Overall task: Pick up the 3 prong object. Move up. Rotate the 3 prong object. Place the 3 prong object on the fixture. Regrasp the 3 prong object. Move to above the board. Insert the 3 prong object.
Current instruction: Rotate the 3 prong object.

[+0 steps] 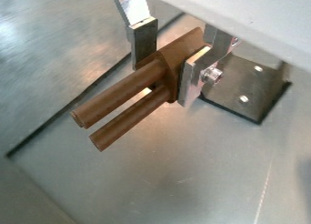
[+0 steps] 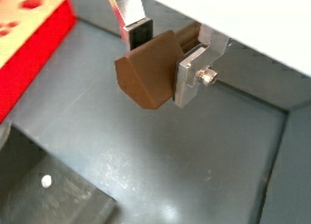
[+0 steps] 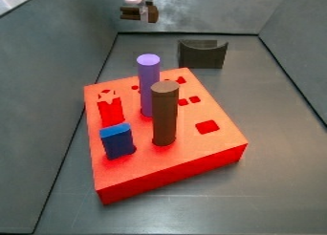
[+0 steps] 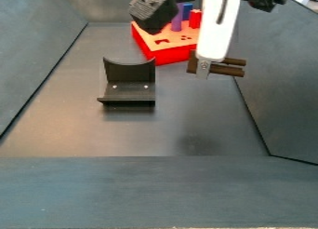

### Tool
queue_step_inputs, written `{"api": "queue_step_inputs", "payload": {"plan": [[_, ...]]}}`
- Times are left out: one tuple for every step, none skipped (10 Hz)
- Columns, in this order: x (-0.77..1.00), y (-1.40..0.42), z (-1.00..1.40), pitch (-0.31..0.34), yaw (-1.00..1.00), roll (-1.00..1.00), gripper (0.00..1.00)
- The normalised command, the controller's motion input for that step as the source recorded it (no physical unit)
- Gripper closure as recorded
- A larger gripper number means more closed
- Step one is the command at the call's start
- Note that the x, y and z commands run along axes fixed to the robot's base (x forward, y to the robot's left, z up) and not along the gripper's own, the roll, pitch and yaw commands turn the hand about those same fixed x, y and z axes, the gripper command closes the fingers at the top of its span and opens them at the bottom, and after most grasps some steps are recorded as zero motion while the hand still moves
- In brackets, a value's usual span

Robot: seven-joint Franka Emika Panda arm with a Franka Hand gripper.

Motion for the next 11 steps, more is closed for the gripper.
{"api": "queue_step_inputs", "payload": {"plan": [[0.03, 0.04, -0.03, -0.002, -1.00, -0.02, 1.00], [0.03, 0.04, -0.03, -0.002, -1.00, -0.02, 1.00], [0.03, 0.03, -0.03, -0.002, -1.00, -0.02, 1.00], [0.03, 0.03, -0.03, -0.002, -1.00, -0.02, 1.00], [0.03, 0.03, -0.03, -0.002, -1.00, -0.02, 1.00], [0.03, 0.03, -0.03, -0.002, -1.00, -0.03, 1.00], [0.03, 0.03, -0.03, -0.002, -1.00, -0.03, 1.00], [0.03, 0.03, -0.03, -0.002, -1.00, -0.03, 1.00], [0.03, 0.03, -0.03, -0.003, -1.00, -0.03, 1.00], [0.03, 0.03, -0.03, -0.003, -1.00, -0.03, 1.00], [0.03, 0.03, -0.03, -0.003, -1.00, -0.04, 1.00]]}}
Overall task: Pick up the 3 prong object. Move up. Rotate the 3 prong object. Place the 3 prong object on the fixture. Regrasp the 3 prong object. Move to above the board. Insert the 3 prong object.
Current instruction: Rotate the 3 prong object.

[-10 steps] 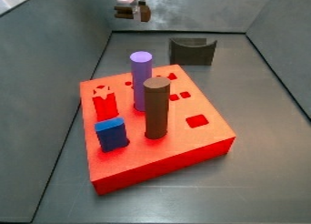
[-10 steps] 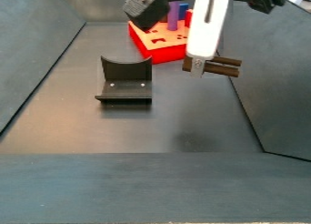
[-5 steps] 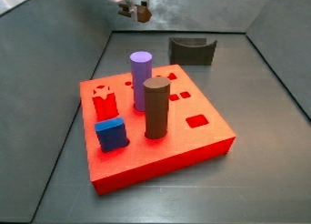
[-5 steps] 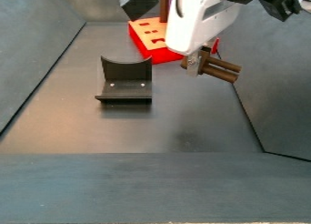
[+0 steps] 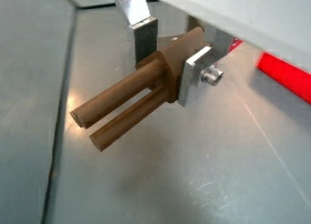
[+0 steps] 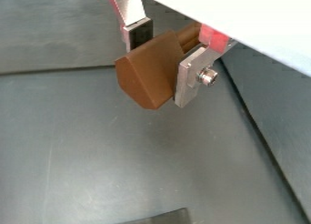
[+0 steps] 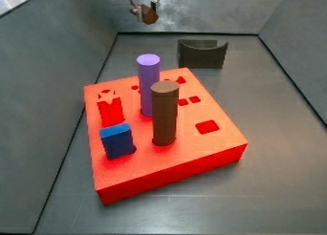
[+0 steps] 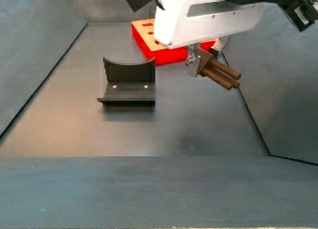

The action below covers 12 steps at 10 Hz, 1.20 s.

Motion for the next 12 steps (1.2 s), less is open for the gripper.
{"api": "queue_step_inputs", "payload": {"plan": [[0.03, 0.03, -0.03, -0.003, -1.00, -0.04, 1.00], [0.03, 0.03, -0.03, -0.004, -1.00, -0.05, 1.00], [0.03, 0.03, -0.03, -0.004, -1.00, -0.05, 1.00], [0.03, 0.03, -0.03, -0.005, -1.00, -0.07, 1.00], [0.03, 0.03, -0.03, -0.006, -1.00, -0.07, 1.00], [0.03, 0.03, -0.03, -0.008, -1.00, -0.10, 1.00], [0.03, 0.03, -0.03, -0.008, -0.71, -0.10, 1.00], [0.03, 0.03, -0.03, -0.008, -0.48, -0.10, 1.00], [0.03, 0.03, -0.03, -0.008, -0.37, -0.10, 1.00], [0.03, 0.03, -0.03, -0.008, -0.22, -0.10, 1.00], [0.00, 0.00, -1.00, 0.000, 0.00, 0.00, 1.00], [0.01, 0.00, -1.00, -0.016, 0.02, 0.00, 1.00]]}}
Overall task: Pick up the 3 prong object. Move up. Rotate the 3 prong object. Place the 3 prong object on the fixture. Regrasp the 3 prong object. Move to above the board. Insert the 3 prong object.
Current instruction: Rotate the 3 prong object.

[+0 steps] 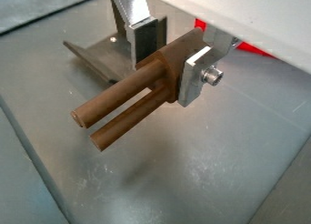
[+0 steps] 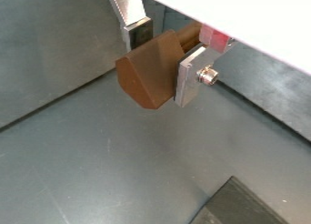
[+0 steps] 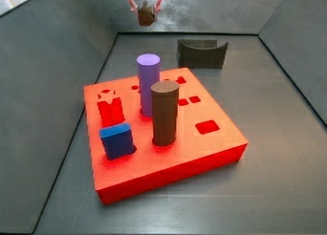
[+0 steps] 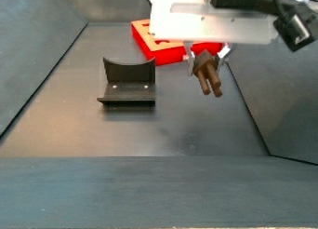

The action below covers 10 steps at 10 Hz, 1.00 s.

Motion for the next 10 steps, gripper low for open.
{"api": "queue_step_inputs", "payload": {"plan": [[0.02, 0.00, -1.00, -0.028, 0.03, 0.00, 1.00], [0.02, 0.00, -1.00, -0.038, 0.03, -0.02, 1.00], [0.03, 0.00, -1.00, -0.040, 0.02, -0.04, 1.00], [0.04, 0.00, -1.00, -0.038, 0.02, -0.06, 1.00], [0.05, 0.01, -0.91, -0.038, 0.01, -0.08, 1.00], [0.05, 0.01, -0.78, -0.037, 0.01, -0.09, 1.00], [0.05, 0.01, -0.62, -0.039, 0.01, -0.11, 1.00], [0.05, 0.02, -0.54, -0.044, 0.01, -0.12, 1.00], [0.04, 0.02, -0.40, -0.059, 0.01, -0.13, 1.00], [0.04, 0.02, -0.29, -0.069, 0.01, -0.14, 1.00]]}}
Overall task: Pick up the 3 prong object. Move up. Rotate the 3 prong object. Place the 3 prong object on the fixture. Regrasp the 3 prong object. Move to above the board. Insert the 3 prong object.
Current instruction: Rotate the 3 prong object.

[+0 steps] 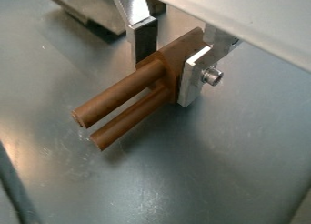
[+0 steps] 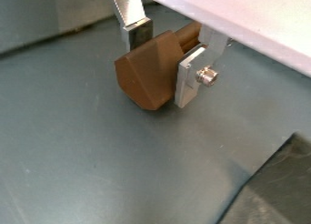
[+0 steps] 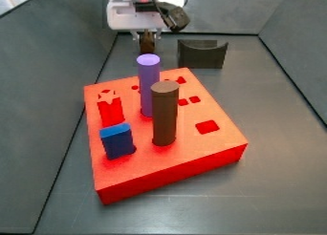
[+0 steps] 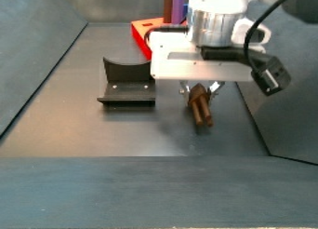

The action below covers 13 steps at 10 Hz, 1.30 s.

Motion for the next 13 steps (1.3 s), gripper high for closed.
{"api": "queue_step_inputs", "payload": {"plan": [[0.03, 0.02, -0.19, -0.073, 0.01, -0.15, 1.00], [0.00, 0.00, 0.00, 0.000, 0.00, 0.00, 0.00], [0.00, 0.00, 1.00, 0.000, 0.00, 0.00, 0.00], [-0.01, 0.00, 1.00, 0.019, 0.00, 0.00, 0.00], [-0.02, 0.00, 1.00, 0.046, -0.01, 0.00, 0.00], [-0.01, 0.00, 1.00, 0.061, -0.01, 0.01, 0.00], [-0.02, 0.01, 1.00, 0.083, -0.02, 0.02, 0.00], [-0.02, 0.01, 1.00, 0.080, -0.02, 0.05, 0.00], [-0.03, 0.01, 1.00, 0.079, -0.02, 0.06, 0.00], [-0.03, 0.01, 1.00, 0.078, -0.02, 0.07, 0.00], [-0.03, 0.01, 0.91, 0.085, -0.02, 0.09, 0.00], [-0.03, 0.01, 0.73, 0.084, -0.01, 0.10, 0.00], [0.00, 0.00, 0.00, 0.000, 1.00, 0.00, 0.00]]}}
